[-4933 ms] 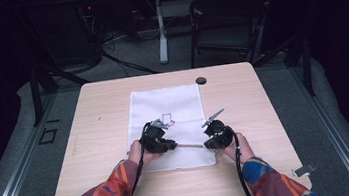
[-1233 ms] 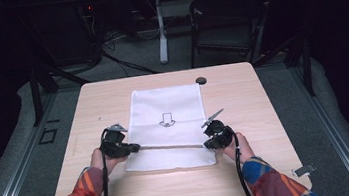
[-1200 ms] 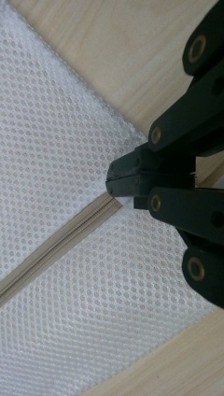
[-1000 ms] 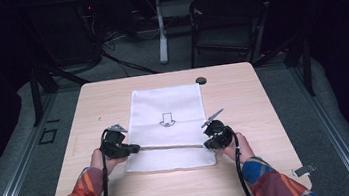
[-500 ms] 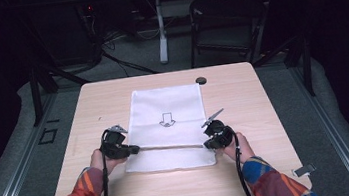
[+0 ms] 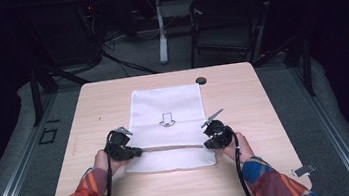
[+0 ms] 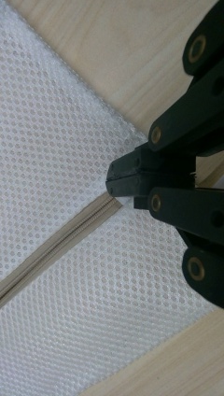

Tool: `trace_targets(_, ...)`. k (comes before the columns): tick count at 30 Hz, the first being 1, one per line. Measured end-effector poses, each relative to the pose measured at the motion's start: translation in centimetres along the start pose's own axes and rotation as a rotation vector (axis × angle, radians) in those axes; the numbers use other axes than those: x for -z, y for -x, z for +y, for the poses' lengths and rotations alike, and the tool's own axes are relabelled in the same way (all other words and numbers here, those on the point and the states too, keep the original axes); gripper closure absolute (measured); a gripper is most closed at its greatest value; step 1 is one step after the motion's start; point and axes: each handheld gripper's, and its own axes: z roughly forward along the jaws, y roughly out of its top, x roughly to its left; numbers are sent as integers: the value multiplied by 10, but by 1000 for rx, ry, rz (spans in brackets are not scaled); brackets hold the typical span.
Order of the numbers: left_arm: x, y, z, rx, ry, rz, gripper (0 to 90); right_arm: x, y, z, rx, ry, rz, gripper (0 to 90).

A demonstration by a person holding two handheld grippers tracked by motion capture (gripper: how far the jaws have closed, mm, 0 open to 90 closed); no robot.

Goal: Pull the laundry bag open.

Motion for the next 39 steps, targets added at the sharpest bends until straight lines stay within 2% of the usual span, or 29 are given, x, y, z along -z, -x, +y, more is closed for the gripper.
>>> trace_targets(1, -5, 3, 2, -14, -27, 17, 774, 0, 0, 0, 0, 0, 0, 900)
trace_targets(2, -6, 4, 2, -18, -31, 28, 776, 0, 0, 0, 0, 0, -1, 900)
trace_targets(5, -7, 3, 2, 5, -12, 66, 860, 1, 0, 0, 5, -9, -2, 900)
trace_targets(7, -8, 1, 2, 29, -9, 53, 866, 1, 0, 0, 7, -8, -3, 900)
trace_targets(11, -7, 2, 1, 26, -19, 69, 871, 0, 0, 0, 7, -7, -2, 900)
trace_targets(21, 0, -1, -3, 53, -9, 55, 875, 0, -1, 0, 9, -7, -6, 900)
trace_targets(23, 1, -1, -3, 44, -15, 54, 875, 0, -1, 0, 8, -6, -5, 900)
trace_targets(27, 2, -3, -4, 58, -8, 41, 875, 0, -1, 0, 10, -6, -5, 900)
trace_targets(30, 2, -2, -2, 55, -7, 52, 875, 1, 0, 0, 7, -7, -2, 900)
trace_targets(35, 0, 0, 0, 57, -1, 23, 870, 0, -1, 1, 6, -10, -10, 900)
trace_targets(36, -1, 1, 1, 46, -12, 21, 870, 0, -1, 1, 5, -8, -9, 900)
trace_targets(38, -4, 3, 2, 46, -14, 25, 869, 1, -2, 1, 6, -15, -15, 900)
trace_targets(39, -5, 4, 3, 40, -22, 41, 869, 1, -2, 1, 8, -17, -16, 900)
